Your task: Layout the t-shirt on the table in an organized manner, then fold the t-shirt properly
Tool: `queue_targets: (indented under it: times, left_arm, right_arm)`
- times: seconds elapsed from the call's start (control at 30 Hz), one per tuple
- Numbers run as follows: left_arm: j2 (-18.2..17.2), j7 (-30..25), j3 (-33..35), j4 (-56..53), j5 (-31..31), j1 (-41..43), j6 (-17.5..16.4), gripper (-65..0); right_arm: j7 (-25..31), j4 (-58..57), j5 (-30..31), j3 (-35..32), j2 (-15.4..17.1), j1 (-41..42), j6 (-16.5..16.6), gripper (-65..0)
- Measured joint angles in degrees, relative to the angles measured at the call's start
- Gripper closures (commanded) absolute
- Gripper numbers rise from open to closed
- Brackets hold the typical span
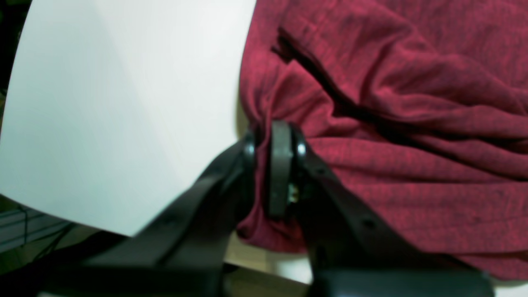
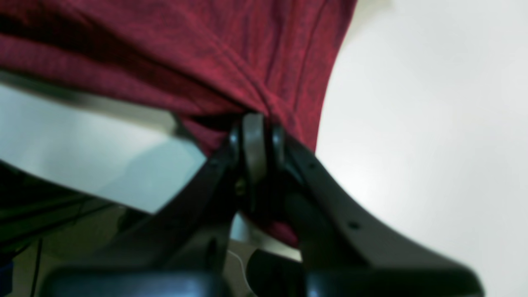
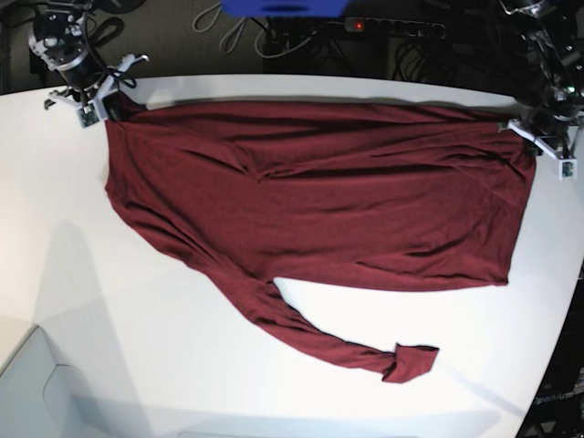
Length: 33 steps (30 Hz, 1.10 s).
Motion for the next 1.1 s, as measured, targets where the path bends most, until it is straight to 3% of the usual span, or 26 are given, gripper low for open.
queue_targets:
  times: [0.1, 0.27, 0.37, 0.67, 0.9, 1.1]
  left_arm:
    - [-0.02, 0.02, 0.0, 0.0, -0.02, -0.04, 0.0, -9.6]
    - [0.02, 0.07, 0.0, 0.07, 0.24, -0.02, 0.0, -34.9]
    - [0.0, 0.02, 0.0, 0.13, -0.04, -0.04, 0.02, -43.1]
    - [0.52, 0.09, -4.22, 0.17, -0.33, -0.61, 0.04, -43.9]
    - [1.25, 0.07, -10.93, 0.22, -6.97, -3.37, 0.22, -43.9]
    - [1.16, 0.17, -11.72, 0.2, -7.39, -6.8, 0.66, -43.9]
  right_arm:
    - [-0.02, 0.02, -0.02, 0.11, 0.0, 0.0, 0.09, -9.7]
    - [-2.43, 2.86, -1.33, 0.13, 0.0, -0.42, 0.11, -23.2]
    - [-3.28, 6.01, -1.81, 0.15, -0.33, -1.03, 0.11, -28.4]
    - [-3.23, 13.05, -1.64, 3.45, -3.61, -0.94, 0.13, -37.7]
    - [-3.1, 15.04, -1.57, 3.45, -3.76, -0.92, 0.13, -38.3]
    - [-2.93, 15.47, -1.57, 3.52, -3.76, 0.35, 0.13, -38.2]
